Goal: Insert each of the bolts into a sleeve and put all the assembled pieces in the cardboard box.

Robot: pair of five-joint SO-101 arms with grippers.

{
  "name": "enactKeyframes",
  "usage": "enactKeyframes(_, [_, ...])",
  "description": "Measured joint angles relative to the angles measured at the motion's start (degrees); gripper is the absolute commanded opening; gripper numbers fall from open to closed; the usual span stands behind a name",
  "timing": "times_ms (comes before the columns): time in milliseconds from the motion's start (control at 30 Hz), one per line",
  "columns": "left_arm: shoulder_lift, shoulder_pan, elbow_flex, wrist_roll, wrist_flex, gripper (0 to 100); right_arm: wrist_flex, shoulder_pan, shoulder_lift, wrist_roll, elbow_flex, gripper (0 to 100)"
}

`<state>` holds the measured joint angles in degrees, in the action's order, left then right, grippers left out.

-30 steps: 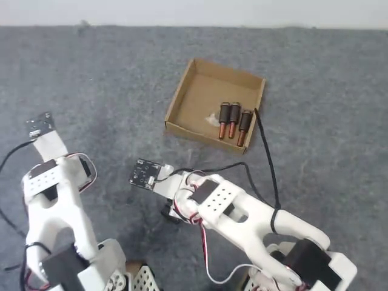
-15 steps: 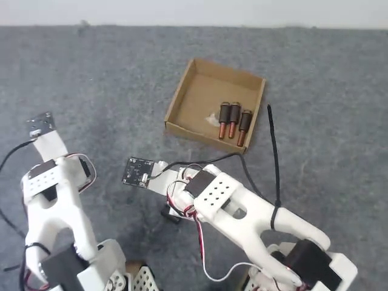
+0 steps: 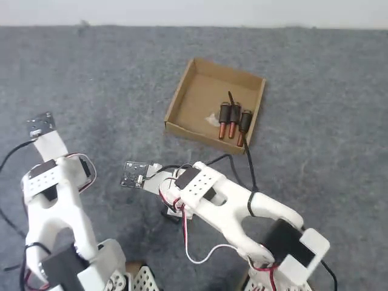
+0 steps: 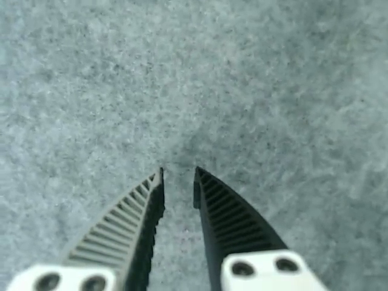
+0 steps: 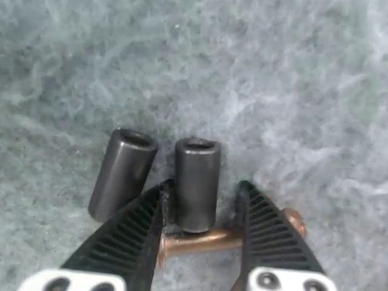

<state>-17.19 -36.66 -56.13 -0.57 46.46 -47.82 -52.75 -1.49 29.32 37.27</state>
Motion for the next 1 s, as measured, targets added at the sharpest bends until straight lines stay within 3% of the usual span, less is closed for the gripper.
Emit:
enactKeyframes(267, [0.00,0.00,0.00,0.00,0.00,8,-7.38,0.00,1.49,0.00,-3.96,22.1])
enactKeyframes(600, [0.00,0.00,0.00,0.00,0.00,8,-9.67,-0.09,4.31,0.00,-4.92,18.4])
enactKeyframes(867, [0.00,0.00,0.00,0.00,0.00,8,-4.57,-0.09,0.79,1.14,-5.01,17.9])
enactKeyframes(1000, [0.00,0.00,0.00,0.00,0.00,8,-3.60,0.18,-2.55,2.11,-4.92,12.5])
